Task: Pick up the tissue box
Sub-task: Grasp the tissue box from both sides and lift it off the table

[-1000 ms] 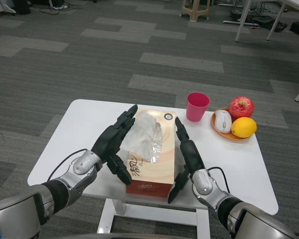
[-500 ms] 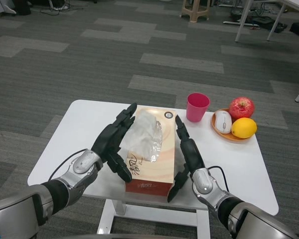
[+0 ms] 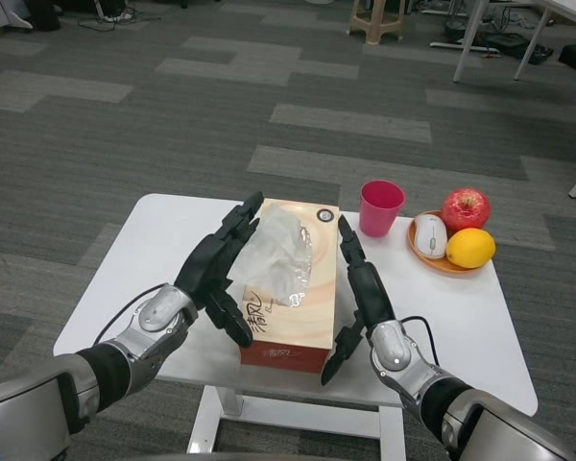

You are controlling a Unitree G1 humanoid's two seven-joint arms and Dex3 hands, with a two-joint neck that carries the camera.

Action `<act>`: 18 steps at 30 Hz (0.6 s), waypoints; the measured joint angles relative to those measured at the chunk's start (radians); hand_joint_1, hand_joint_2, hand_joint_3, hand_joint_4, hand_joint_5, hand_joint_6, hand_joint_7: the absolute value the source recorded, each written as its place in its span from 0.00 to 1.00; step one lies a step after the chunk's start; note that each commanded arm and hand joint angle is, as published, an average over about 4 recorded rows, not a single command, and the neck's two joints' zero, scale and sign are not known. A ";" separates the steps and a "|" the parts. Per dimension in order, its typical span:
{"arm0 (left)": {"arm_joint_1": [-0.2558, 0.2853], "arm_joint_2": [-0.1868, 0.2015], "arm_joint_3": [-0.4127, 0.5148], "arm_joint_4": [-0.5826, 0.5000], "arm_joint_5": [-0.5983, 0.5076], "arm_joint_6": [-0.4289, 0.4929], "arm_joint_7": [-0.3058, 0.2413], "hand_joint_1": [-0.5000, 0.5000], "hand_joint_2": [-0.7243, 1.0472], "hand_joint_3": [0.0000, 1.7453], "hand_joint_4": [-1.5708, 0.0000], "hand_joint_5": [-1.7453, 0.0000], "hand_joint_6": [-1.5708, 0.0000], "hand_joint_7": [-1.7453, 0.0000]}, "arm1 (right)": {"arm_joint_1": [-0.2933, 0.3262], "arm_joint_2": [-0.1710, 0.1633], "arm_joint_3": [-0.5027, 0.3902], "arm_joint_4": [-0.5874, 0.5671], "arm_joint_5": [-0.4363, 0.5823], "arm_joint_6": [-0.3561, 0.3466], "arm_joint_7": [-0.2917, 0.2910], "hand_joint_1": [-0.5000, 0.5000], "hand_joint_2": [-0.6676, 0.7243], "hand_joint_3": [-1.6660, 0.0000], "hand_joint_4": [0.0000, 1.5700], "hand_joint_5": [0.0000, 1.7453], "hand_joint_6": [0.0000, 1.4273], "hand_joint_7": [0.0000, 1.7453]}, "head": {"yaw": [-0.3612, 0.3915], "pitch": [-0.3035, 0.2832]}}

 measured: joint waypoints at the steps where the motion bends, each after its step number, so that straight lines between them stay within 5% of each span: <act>1: 0.000 0.001 0.002 -0.004 -0.001 0.000 0.000 1.00 0.15 0.00 1.00 1.00 1.00 1.00 | 0.000 -0.001 -0.002 -0.003 0.000 0.000 0.000 0.04 0.91 1.00 0.02 0.00 0.00 0.00 | 0.000 0.000; 18: 0.002 0.008 0.049 -0.066 -0.008 0.000 0.000 1.00 0.15 0.00 1.00 1.00 1.00 1.00 | 0.006 -0.021 -0.047 -0.091 0.001 0.000 0.021 0.04 0.91 1.00 0.01 0.00 0.00 0.00 | 0.002 0.010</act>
